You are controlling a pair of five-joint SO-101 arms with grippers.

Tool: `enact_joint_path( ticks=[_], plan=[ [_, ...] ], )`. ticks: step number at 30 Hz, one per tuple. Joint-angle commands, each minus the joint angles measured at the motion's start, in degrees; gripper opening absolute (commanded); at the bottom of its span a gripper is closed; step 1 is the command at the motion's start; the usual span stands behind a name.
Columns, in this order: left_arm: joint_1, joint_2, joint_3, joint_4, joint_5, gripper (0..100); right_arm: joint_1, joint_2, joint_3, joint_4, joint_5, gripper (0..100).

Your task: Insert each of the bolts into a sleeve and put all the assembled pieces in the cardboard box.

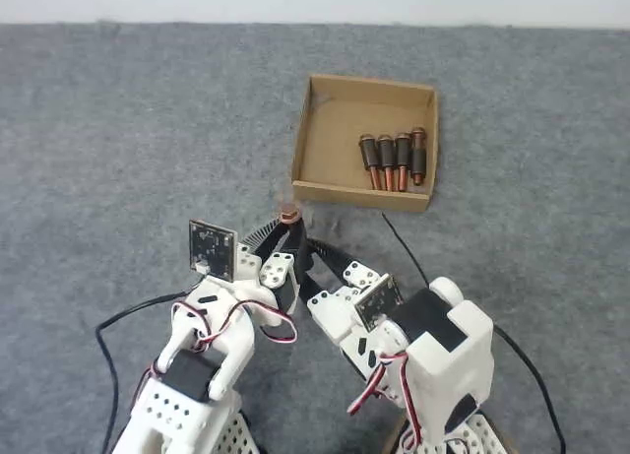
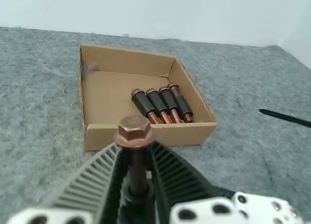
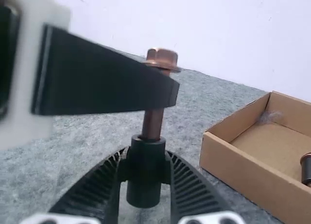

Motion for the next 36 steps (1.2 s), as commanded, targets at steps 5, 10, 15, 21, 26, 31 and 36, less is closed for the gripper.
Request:
enact_joint_path(
  ticks=[5,10,15,21,26,31,36],
  plan=[
    [0.00,0.70,-0.75,0.70,-1.23,1,0.48,-1.10,0.97,-1.80,0.70,0.7],
    [-0.09,0.62,-0.75,0.70,-1.14,1,1.10,-1.10,0.97,-1.80,0.70,0.7],
    [-0.44,0.53,-0.75,0.70,-1.14,1,1.10,-1.10,0.88,-1.80,0.70,0.7],
    [0.00,0.44,-0.75,4.48,-1.05,12,1.98,-1.10,0.35,-1.80,0.62,0.7],
    [0.00,0.44,-0.75,5.01,-1.05,15,1.98,-1.10,0.26,-1.80,0.62,0.7],
    [0.00,0.44,-0.75,5.01,-1.05,15,1.98,-1.10,0.26,-1.80,0.62,0.7],
    [0.00,0.35,-0.92,4.92,-1.05,15,2.07,-1.01,-0.53,-1.63,0.62,0.7]
  ],
)
